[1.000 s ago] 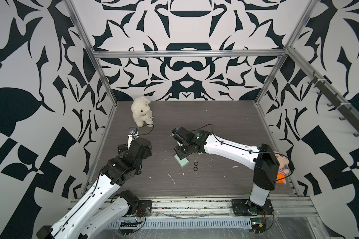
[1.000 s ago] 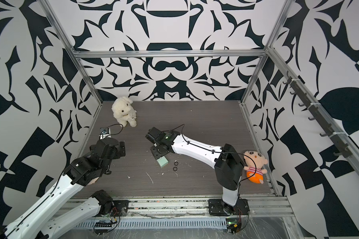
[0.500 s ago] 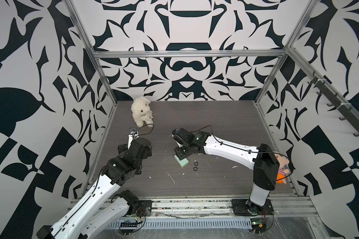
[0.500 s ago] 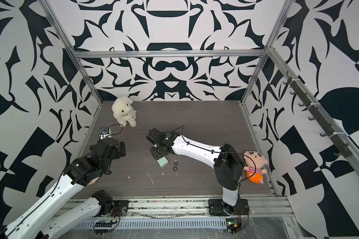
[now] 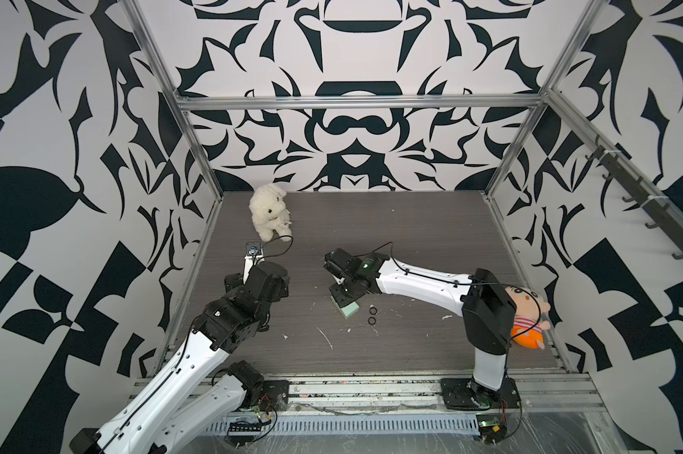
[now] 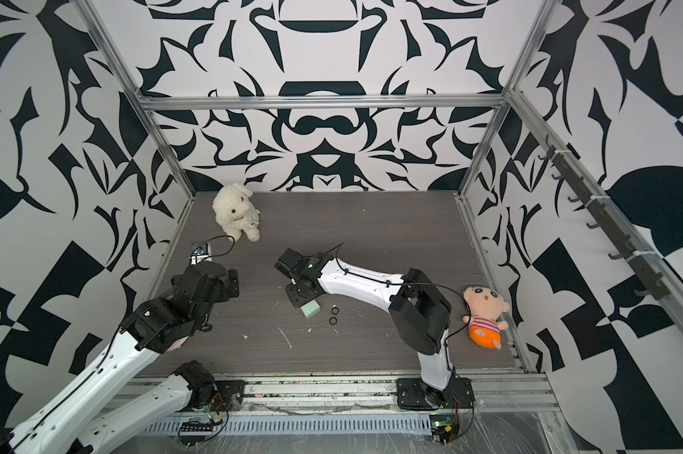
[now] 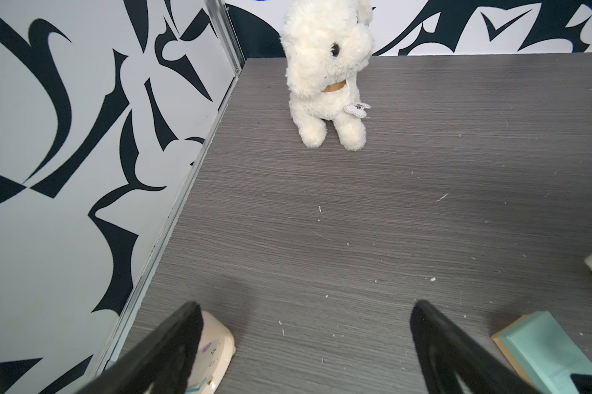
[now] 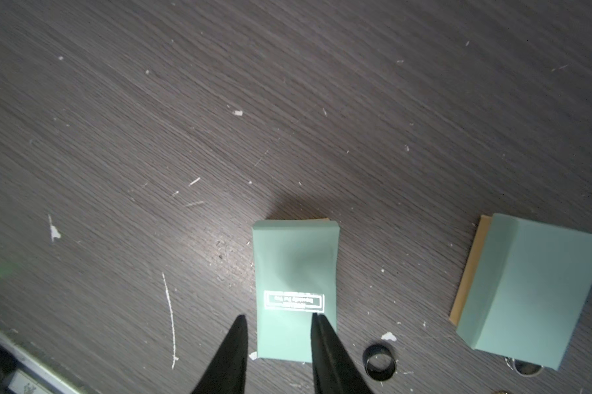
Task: Take the rings out of the lift-off lid box
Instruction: Close the lid on the jewelry box.
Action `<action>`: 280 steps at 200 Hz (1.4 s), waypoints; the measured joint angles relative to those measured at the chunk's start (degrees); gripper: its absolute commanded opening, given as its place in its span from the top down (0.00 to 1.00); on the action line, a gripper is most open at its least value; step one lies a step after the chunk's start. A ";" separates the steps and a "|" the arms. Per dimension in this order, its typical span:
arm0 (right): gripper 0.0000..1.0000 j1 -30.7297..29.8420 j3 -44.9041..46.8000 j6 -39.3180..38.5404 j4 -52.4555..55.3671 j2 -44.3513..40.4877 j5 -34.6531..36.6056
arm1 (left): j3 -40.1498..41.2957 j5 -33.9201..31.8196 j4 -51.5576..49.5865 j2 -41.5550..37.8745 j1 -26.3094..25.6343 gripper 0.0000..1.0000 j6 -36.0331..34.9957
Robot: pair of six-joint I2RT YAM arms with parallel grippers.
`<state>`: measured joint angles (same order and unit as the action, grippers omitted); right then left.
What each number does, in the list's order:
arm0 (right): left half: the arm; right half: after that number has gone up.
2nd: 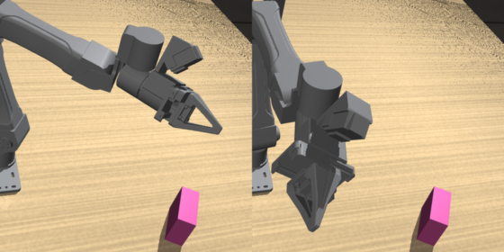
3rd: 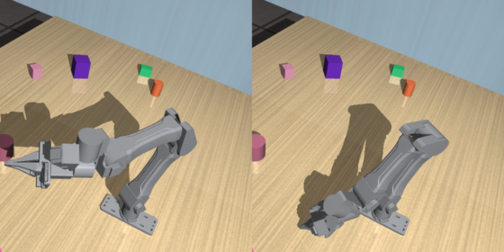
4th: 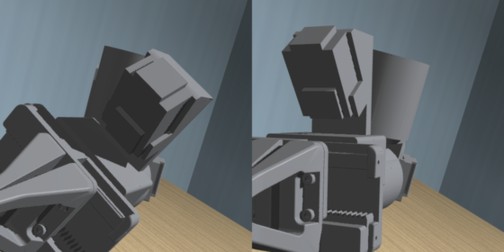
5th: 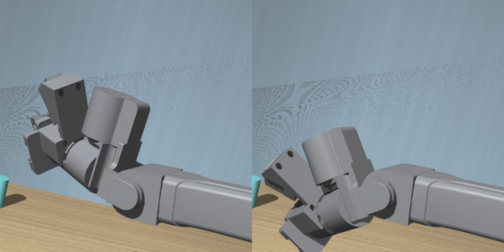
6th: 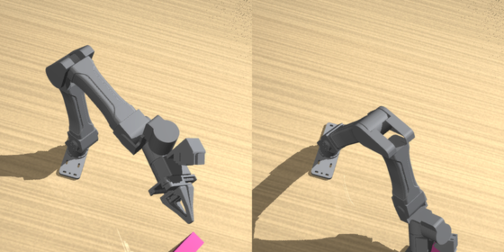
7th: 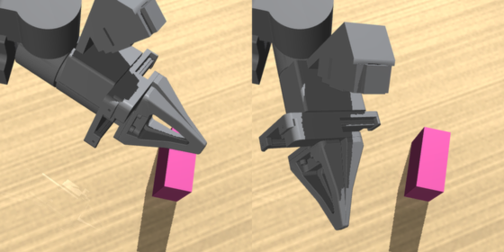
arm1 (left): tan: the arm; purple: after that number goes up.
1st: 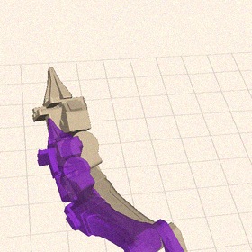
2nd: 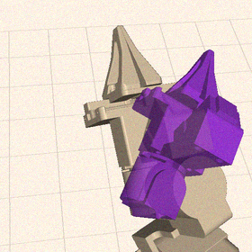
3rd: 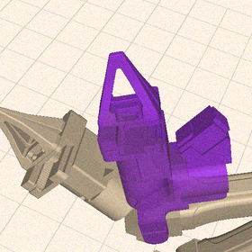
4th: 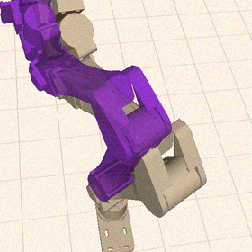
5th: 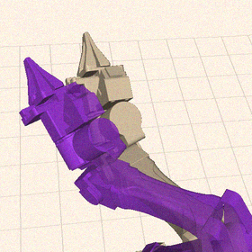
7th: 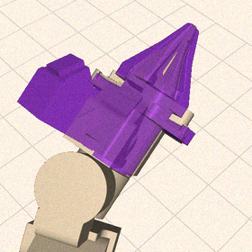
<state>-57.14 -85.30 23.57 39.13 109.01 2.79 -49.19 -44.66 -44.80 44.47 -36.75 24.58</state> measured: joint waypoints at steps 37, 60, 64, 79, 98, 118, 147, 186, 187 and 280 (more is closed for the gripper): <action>0.66 0.22 0.00 0.00 -0.13 0.87 0.00 | 0.04 0.11 -0.02 0.00 0.00 0.01 -0.02; 0.67 0.68 0.00 0.00 -0.48 1.25 -0.04 | 0.04 0.13 0.00 -0.04 0.00 0.01 -0.02; 0.67 0.72 0.00 0.00 -0.52 1.36 -0.04 | 0.04 0.11 0.00 -0.07 0.00 0.01 -0.02; 0.67 0.83 0.00 0.00 -0.68 1.75 -0.04 | 0.04 0.11 0.00 -0.11 0.00 0.01 -0.02; 0.67 0.94 0.02 -0.02 -0.90 1.99 -0.04 | 0.04 0.13 0.00 -0.11 0.00 0.01 -0.02; 0.67 1.16 0.02 -0.02 -1.22 1.99 -0.09 | 0.04 0.11 0.00 -0.11 0.00 0.01 -0.02; 0.67 1.25 0.02 -0.02 -1.33 2.21 -0.22 | 0.04 0.13 0.00 -0.11 0.00 0.01 -0.02; 0.67 1.25 0.04 0.00 -1.44 2.71 -0.24 | 0.04 0.13 0.00 -0.11 0.00 0.01 -0.02; 0.67 1.25 0.04 -0.02 -1.46 2.73 -0.24 | 0.04 0.13 0.00 -0.11 0.00 0.01 -0.02; 0.67 1.53 0.39 0.00 -1.95 4.31 -0.28 | 0.04 0.13 0.00 -0.15 0.00 0.01 -0.02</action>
<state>-55.61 -84.90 23.57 37.19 113.32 2.50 -49.15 -44.53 -44.80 44.31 -36.75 24.56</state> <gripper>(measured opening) 0.327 0.994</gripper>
